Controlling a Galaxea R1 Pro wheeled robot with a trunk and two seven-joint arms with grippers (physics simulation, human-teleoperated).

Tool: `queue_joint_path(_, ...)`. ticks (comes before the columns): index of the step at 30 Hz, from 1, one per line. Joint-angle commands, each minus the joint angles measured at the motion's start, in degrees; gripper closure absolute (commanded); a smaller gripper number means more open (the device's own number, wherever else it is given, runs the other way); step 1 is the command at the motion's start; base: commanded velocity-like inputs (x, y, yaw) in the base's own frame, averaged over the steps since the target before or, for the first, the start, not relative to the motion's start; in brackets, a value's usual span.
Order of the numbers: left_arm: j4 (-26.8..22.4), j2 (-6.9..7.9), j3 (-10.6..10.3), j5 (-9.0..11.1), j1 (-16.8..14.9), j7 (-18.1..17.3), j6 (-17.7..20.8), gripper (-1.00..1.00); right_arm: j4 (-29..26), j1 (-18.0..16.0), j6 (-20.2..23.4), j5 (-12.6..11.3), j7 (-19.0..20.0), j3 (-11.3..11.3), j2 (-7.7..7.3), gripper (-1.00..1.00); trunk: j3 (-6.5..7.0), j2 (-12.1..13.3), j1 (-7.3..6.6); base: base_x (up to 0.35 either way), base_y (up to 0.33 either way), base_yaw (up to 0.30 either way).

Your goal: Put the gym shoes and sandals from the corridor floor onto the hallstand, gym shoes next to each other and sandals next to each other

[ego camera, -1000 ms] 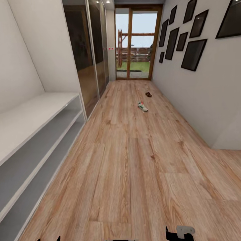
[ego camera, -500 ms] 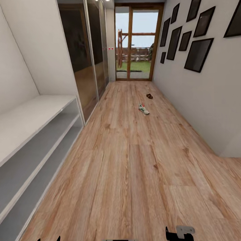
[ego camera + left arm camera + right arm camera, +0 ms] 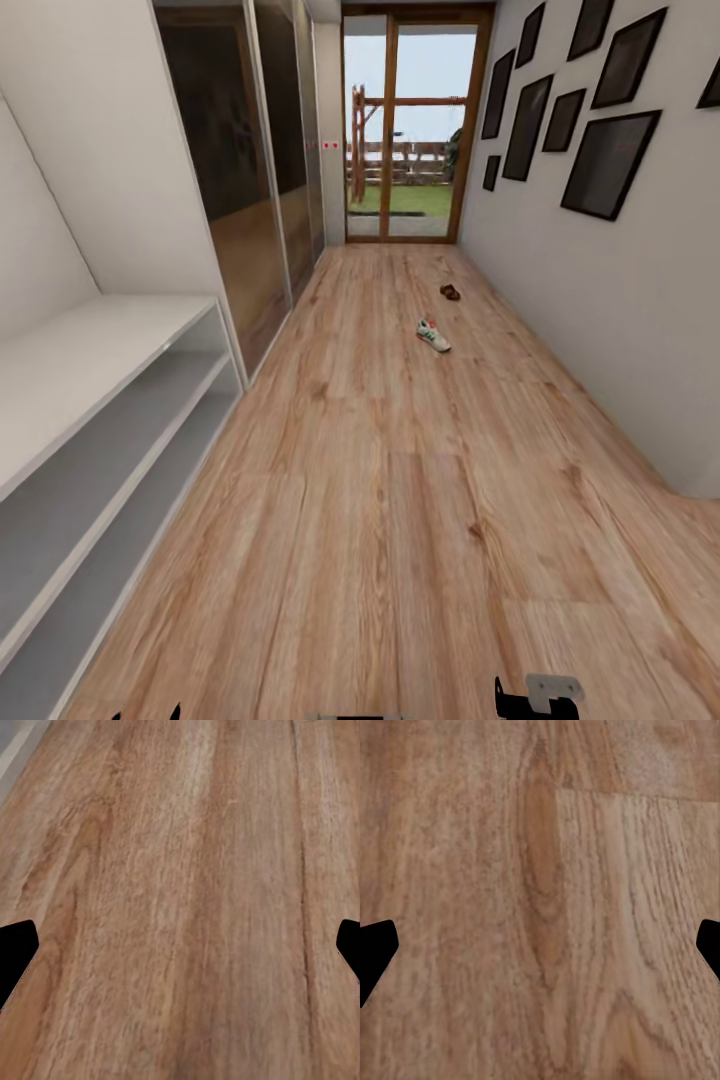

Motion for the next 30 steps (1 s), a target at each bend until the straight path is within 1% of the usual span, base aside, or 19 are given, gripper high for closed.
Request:
queue_joint_path(1,0.0,-0.01,0.1,0.5,-0.1,-0.6,0.0,-1.0,0.0,0.0,-0.1,-0.4,-0.2,0.5,0.0,-1.0,-0.05,0.0,0.02,0.337,0.0,0.0)
queue_joint_path(30,0.0,-0.01,0.1,0.5,0.0,-0.6,0.0,-1.0,0.0,0.0,-0.1,-0.4,-0.2,0.5,0.0,-1.0,-0.05,0.0,0.02,0.337,0.0,0.0)
